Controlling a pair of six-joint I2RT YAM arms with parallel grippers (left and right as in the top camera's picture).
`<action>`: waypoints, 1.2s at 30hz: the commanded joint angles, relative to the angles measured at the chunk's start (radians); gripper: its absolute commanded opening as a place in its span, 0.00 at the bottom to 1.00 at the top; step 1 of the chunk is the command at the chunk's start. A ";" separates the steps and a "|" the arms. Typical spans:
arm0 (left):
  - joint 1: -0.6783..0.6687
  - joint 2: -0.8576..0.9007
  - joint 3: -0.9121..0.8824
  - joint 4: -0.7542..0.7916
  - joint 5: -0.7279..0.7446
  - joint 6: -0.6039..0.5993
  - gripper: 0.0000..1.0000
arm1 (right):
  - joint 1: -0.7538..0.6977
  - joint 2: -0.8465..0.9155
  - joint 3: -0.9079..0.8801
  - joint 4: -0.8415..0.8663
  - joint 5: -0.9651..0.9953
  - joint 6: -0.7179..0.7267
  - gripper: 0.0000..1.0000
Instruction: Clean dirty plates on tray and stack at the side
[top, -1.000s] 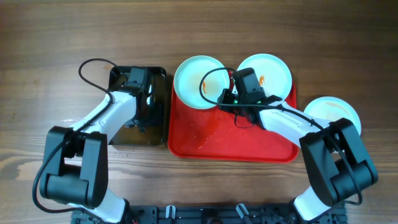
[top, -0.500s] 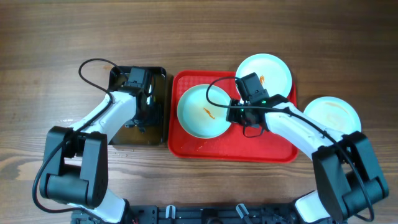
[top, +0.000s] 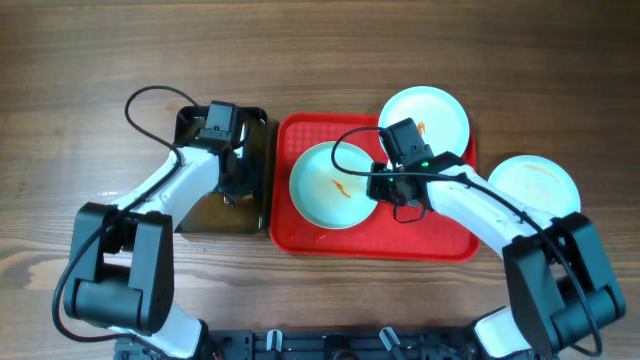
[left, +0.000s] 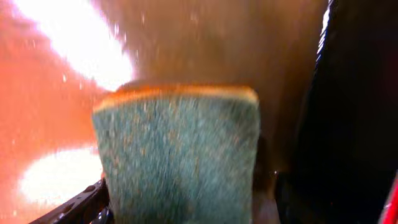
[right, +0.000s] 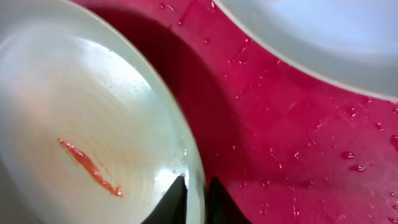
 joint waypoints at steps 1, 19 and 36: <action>-0.002 0.006 0.001 0.031 0.008 -0.032 0.73 | 0.002 0.027 -0.010 0.005 -0.010 -0.002 0.10; -0.002 0.006 0.001 0.112 0.008 -0.054 0.27 | 0.002 0.027 -0.010 0.010 -0.033 -0.003 0.08; -0.002 0.005 0.001 0.008 0.061 -0.053 0.04 | 0.002 0.027 -0.010 0.010 -0.033 -0.028 0.07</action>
